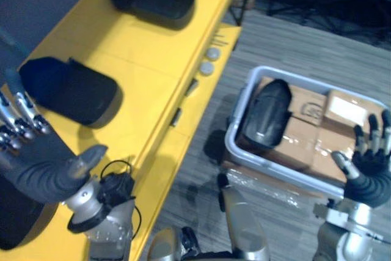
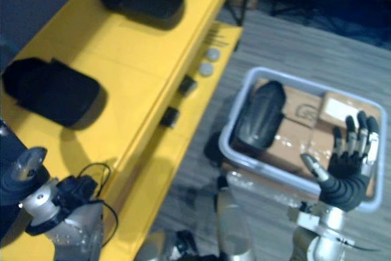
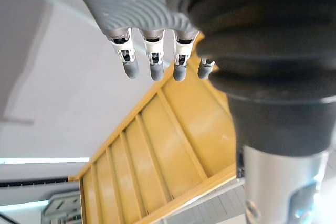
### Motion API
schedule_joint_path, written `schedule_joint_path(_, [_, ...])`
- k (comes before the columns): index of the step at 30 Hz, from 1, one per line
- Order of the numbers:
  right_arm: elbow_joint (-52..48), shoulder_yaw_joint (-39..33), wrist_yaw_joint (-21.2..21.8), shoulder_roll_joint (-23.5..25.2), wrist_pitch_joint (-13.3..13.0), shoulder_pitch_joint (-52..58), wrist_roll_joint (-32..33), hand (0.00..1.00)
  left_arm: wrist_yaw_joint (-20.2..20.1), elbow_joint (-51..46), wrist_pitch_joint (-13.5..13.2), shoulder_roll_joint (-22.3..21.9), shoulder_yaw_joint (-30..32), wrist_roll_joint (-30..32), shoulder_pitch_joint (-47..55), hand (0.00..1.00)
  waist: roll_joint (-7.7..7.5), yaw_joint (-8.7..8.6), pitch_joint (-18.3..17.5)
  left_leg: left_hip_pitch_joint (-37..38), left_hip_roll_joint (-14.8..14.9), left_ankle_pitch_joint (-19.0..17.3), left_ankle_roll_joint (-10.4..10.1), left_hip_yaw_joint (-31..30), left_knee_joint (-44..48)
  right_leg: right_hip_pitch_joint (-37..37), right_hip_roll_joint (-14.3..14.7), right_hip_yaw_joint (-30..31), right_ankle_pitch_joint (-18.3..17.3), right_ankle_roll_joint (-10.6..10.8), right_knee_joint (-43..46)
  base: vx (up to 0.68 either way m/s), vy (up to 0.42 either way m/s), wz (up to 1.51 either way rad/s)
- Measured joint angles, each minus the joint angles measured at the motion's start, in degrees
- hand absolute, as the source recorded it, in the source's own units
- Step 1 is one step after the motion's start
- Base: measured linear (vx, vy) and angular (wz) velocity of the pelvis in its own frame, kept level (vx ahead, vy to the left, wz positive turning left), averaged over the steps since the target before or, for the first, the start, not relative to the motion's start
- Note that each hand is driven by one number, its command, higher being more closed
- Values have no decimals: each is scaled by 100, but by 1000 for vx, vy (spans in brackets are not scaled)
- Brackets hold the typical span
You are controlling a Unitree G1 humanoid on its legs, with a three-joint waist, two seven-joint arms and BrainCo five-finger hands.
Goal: Walk over and take plastic housings, then place them on the shelf
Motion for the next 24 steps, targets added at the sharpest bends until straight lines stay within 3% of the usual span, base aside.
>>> schedule_joint_path(1, [20,31,7,-70,2,-88,-25,0,30,43,60,-18,92,-3,-50,0,3,17,-3,-155,-11,90,156,-114,182,90,2,-12,101,24,-306,-116,65,-146])
schedule_joint_path(2, [205,8,-39,-228,21,-389,-203,0,54,327,124,-45,295,98,-275,0,94,76,-69,-720,-58,132,381,-697,144,397,336,290,876,232,-1677,-171,46,-157])
schedule_joint_path(3, [372,-32,-99,-286,113,-702,-412,0,30,417,217,0,513,205,-404,0,127,239,-102,-744,-19,822,-29,-782,-626,442,218,8,454,-86,-1229,-160,25,-151])
schedule_joint_path(5, [459,-64,-220,-272,210,-853,-625,0,11,458,278,32,550,227,-480,0,41,191,-162,-557,-168,970,13,-608,-836,949,-324,-264,-348,277,-964,27,-9,-86])
schedule_joint_path(6, [548,-121,-311,-267,336,-874,-674,0,-34,451,275,-48,563,294,-518,0,57,195,-169,-499,-139,994,16,-502,-873,1114,-421,-475,-374,514,-1277,14,-30,-40])
schedule_joint_path(8, [568,-280,-360,-248,447,-750,-668,0,-92,441,272,-74,578,379,-504,0,102,174,-200,-496,-98,1102,-35,-494,-985,1189,-367,-568,-117,719,-1547,-50,-54,-16])
schedule_joint_path(13, [912,-1071,-385,-88,466,-447,-355,0,-84,426,284,-94,706,313,-358,0,179,-14,-260,-643,132,1244,-169,-551,-905,1310,-43,-582,164,559,-1971,-17,-110,-4])
schedule_joint_path(16, [1077,-1183,-467,-87,468,-424,-362,0,-152,431,293,-222,686,146,-320,0,196,-28,-234,-693,193,1244,-169,-691,-614,1341,9,-512,181,499,-1916,-20,-85,-16])
schedule_joint_path(20, [1135,-1407,-782,34,446,-197,-370,0,-91,432,276,-333,583,102,82,0,291,-167,-221,-537,103,1298,-251,-964,-794,1335,24,-358,65,438,-1831,-40,-27,-17])
schedule_joint_path(24, [1413,-1619,-640,210,339,52,-41,0,-230,467,334,-326,578,-194,295,0,352,-198,-225,-443,-48,1463,-257,-984,-1155,1232,-94,-334,-23,476,-1736,-63,12,4])
